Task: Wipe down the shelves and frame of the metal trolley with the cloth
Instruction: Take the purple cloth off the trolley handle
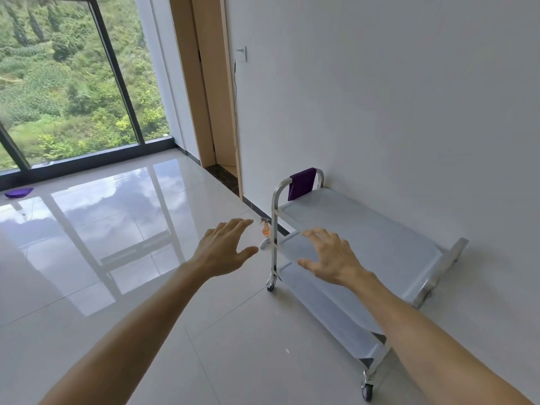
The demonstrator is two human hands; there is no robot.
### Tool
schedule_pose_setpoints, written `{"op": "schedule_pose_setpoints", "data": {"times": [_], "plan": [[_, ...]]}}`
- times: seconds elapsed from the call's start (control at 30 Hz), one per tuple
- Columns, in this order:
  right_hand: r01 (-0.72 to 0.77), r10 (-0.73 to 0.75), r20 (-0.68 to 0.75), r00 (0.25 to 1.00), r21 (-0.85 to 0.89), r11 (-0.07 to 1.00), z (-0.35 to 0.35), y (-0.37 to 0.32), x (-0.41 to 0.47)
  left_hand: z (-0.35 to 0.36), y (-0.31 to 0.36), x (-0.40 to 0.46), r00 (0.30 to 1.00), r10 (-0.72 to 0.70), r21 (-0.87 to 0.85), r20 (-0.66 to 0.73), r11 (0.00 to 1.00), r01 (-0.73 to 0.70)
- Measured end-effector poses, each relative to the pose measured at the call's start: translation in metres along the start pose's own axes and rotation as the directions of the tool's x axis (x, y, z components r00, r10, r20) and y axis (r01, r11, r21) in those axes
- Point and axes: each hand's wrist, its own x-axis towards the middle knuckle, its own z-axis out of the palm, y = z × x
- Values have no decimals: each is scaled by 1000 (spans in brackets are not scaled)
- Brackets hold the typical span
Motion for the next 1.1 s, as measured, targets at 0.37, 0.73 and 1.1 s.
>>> {"op": "schedule_pose_setpoints", "data": {"times": [0.37, 0.73, 1.1], "plan": [[-85, 84, 25, 996, 20, 996, -2, 36, 184, 17, -69, 216, 996, 71, -140, 51, 988, -64], [-156, 150, 81, 985, 75, 985, 26, 124, 319, 92, -89, 371, 985, 101, -200, 138, 977, -72], [-173, 143, 139, 980, 231, 958, 39, 208, 461, 154, -98, 505, 976, 6, -261, 219, 964, 52]]}}
